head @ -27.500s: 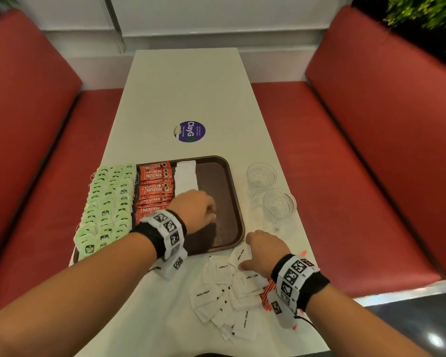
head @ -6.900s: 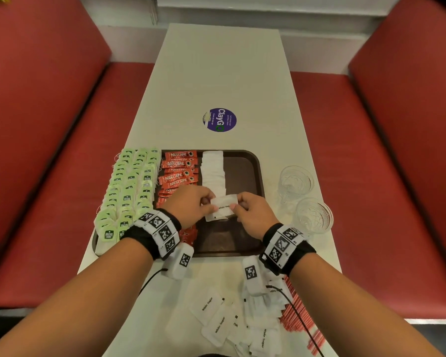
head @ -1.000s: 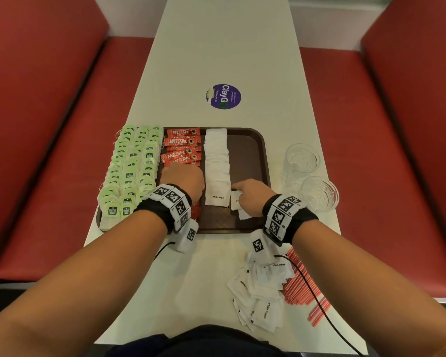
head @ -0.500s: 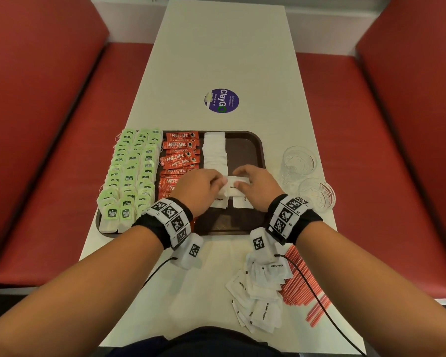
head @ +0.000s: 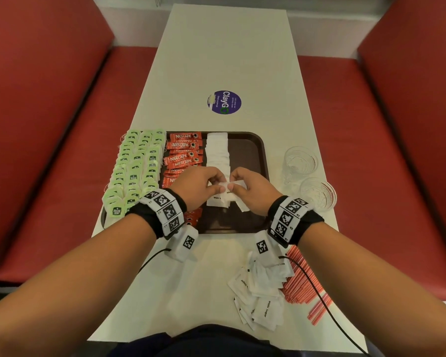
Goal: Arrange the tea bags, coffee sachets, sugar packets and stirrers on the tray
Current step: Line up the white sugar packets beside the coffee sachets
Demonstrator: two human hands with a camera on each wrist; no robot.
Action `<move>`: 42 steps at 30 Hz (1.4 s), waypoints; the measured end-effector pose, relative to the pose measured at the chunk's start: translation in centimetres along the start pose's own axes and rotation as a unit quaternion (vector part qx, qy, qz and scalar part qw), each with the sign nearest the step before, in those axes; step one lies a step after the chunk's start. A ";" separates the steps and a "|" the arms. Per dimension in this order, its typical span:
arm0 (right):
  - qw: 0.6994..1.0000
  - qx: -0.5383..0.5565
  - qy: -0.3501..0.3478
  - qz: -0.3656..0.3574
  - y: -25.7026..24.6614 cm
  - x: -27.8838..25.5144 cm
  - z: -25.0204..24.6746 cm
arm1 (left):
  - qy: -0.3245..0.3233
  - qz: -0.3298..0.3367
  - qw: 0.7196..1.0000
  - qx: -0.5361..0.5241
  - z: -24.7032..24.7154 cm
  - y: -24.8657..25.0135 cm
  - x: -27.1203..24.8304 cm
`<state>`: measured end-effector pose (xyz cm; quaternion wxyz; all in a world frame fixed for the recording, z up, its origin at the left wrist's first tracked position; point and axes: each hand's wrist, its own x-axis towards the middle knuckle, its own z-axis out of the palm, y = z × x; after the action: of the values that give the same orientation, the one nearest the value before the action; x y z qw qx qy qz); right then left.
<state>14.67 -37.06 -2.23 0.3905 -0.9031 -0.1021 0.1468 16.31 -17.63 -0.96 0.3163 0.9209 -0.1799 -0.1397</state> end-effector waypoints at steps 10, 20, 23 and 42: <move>0.987 -0.126 -0.044 0.093 1.2 0.3 -0.5 | -0.080 -0.080 0.988 0.105 0.0 -1.1 0.2; 0.962 -0.209 -0.122 0.123 0.6 1.0 0.8 | -0.054 -0.086 0.995 0.024 -0.5 -0.4 0.5; 0.953 -0.232 -0.133 0.140 0.6 1.1 0.9 | -0.098 -0.101 0.988 0.069 -0.1 -0.6 0.4; 0.953 -0.241 -0.113 0.142 0.4 2.1 1.9 | -0.099 -0.091 0.950 0.283 1.6 -1.2 1.0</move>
<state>16.02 -35.43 -4.16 0.1225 -0.9531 -0.0481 0.2727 16.90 -18.02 -3.09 0.0092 0.9667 -0.1575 -0.2015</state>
